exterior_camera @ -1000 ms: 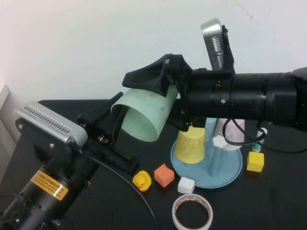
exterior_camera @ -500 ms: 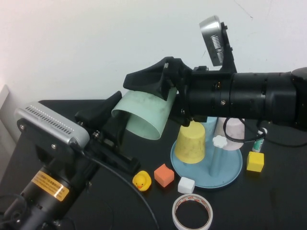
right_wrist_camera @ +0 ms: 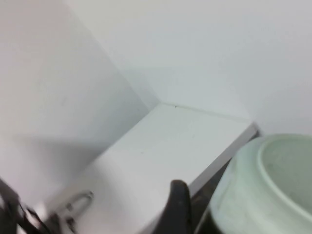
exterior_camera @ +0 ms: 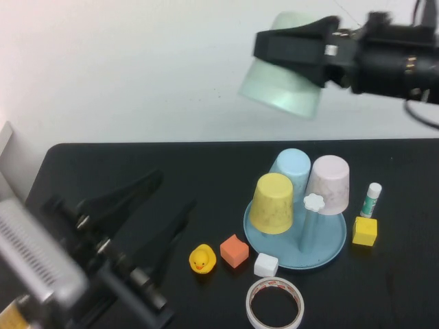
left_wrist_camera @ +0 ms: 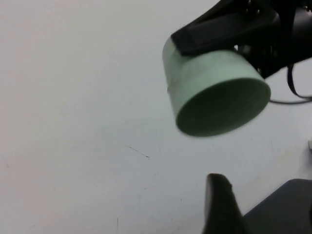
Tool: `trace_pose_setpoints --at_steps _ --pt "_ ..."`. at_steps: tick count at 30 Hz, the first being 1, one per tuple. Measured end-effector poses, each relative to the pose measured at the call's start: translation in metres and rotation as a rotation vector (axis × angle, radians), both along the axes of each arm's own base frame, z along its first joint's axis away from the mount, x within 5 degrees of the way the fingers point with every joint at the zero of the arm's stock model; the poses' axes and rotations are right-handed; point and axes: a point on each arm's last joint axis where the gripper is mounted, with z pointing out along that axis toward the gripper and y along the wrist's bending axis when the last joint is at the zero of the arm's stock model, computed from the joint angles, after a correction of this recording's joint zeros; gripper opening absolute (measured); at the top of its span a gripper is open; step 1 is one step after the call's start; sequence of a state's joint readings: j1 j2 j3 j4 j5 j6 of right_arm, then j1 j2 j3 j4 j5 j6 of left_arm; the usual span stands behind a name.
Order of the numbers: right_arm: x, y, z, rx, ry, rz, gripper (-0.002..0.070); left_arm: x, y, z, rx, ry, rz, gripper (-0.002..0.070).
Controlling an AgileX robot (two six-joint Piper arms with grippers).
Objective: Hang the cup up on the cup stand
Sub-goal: Place the cup on the cup holder
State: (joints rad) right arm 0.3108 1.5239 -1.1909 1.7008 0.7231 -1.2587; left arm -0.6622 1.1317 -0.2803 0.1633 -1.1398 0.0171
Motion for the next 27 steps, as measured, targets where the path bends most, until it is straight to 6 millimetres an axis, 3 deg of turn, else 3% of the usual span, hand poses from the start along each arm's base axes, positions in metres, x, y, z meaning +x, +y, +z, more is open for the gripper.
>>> trace_pose_setpoints --at_steps 2,6,9,17,27 --pt "-0.003 -0.01 0.005 -0.058 -0.121 0.043 0.0607 -0.01 0.009 -0.004 -0.016 0.012 -0.002 0.0298" --pt "-0.011 -0.015 -0.003 -0.255 -0.298 0.174 0.0607 -0.026 0.029 -0.01 -0.118 0.077 0.024 0.0092" --pt "-0.014 -0.018 -0.018 -0.449 -0.358 0.253 0.0607 -0.033 0.046 -0.017 -0.219 0.162 0.09 0.0027" --pt "0.015 -0.019 -0.062 -0.606 -0.294 0.231 0.0607 -0.039 0.061 -0.046 -0.16 0.448 0.183 0.0001" --pt "0.051 -0.023 -0.11 -0.699 -0.192 0.087 0.0607 -0.048 0.049 -0.05 0.008 0.389 0.065 0.0"
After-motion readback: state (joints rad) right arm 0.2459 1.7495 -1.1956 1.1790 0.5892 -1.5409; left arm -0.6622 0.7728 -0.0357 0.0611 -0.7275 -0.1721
